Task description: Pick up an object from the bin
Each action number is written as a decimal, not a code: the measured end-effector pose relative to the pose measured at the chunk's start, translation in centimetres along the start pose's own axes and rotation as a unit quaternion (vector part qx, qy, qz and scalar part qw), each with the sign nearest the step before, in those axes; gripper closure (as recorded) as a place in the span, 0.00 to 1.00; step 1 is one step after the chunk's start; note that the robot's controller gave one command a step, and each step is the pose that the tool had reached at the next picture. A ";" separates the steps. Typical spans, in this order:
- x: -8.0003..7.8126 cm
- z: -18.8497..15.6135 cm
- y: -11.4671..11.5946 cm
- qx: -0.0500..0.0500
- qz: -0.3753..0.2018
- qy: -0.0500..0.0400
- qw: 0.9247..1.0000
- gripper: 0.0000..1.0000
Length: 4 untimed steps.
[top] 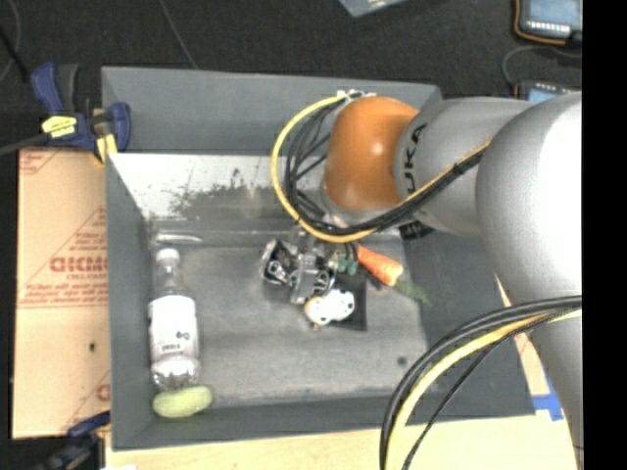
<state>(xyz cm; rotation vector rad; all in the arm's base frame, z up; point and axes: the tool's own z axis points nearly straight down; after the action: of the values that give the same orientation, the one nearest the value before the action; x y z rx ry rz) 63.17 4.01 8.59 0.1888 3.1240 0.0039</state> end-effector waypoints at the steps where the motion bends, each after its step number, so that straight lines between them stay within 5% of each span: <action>1: 0.0 -0.1 0.0 0.000 0.000 0.000 1.000 1.00; 2: 6.5 1.2 2.0 -0.001 -0.026 -0.003 1.000 1.00; 3: 6.5 1.2 2.0 -0.001 -0.026 -0.003 1.000 1.00; 4: 7.0 -2.6 2.6 0.000 -0.029 0.000 1.000 1.00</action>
Offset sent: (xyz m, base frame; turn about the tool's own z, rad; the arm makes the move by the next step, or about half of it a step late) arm -0.0642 0.0279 -0.0159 -0.0523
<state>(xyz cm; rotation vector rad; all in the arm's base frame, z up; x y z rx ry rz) 56.54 7.44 11.11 0.0984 3.1281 0.0047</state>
